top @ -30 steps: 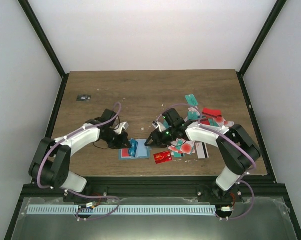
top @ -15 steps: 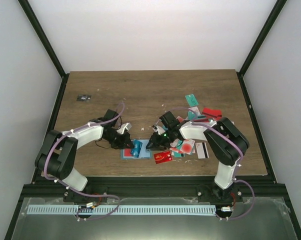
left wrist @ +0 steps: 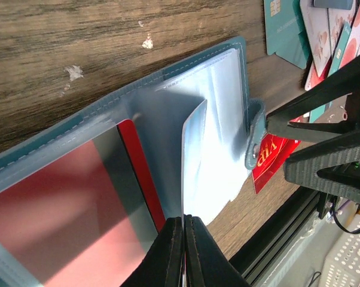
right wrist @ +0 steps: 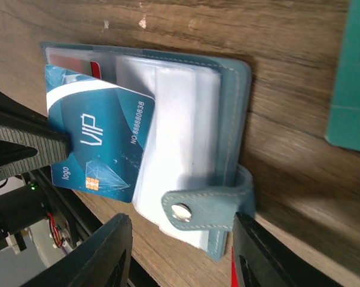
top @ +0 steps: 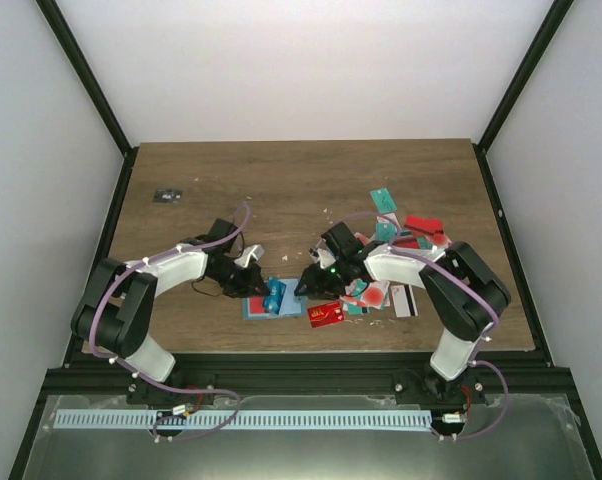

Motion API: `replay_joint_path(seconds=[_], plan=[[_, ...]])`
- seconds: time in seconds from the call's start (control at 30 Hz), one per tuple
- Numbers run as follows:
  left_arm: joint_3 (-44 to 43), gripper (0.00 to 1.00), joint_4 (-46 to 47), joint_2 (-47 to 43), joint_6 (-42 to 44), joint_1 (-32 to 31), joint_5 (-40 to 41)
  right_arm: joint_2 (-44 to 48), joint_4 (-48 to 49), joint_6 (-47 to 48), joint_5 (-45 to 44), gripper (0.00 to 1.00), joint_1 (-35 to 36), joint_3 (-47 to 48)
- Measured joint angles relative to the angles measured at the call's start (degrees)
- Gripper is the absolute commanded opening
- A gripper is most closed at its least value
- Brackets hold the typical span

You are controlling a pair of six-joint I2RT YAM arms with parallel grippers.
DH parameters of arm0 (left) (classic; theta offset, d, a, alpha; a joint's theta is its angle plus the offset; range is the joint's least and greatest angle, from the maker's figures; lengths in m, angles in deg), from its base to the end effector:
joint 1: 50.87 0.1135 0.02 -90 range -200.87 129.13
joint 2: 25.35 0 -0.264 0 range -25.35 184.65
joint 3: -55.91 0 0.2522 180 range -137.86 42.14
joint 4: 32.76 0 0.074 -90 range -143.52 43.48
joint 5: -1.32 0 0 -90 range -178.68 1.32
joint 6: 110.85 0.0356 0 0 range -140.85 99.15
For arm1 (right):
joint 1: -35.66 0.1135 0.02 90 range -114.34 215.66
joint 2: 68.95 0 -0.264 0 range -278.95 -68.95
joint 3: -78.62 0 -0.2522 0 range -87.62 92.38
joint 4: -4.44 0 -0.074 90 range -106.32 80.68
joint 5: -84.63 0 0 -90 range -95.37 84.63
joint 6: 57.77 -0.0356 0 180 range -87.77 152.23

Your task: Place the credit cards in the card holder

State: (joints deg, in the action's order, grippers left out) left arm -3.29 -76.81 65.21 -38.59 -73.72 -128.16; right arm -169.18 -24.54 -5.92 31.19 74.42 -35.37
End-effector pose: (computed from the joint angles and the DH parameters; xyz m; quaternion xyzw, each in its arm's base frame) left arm 0.2340 -0.1232 0.1480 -0.0845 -0.9308 0.3557 0.0041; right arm 0.2376 0.2179 0.1399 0.0776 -0.9233 -0.3758 0.0174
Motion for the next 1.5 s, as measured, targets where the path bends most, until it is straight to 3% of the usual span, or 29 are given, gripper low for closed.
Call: replay_joint_path(seconds=[0.23,0.63,1.5], plan=[[0.0,0.04,0.33,0.26,-0.24,0.0,-0.09,1.81,-1.36,0.37,-2.86,0.49,-0.04,-2.6],[0.22,0.04,3.1,1.11,-2.93,-0.02,-1.38,0.31,5.11,-1.62,2.78,0.49,-0.07,-4.42],[7.74,0.04,19.96,1.18,-18.23,-3.78,-1.62,-0.44,9.81,-5.2,7.34,0.49,-0.09,-6.25]])
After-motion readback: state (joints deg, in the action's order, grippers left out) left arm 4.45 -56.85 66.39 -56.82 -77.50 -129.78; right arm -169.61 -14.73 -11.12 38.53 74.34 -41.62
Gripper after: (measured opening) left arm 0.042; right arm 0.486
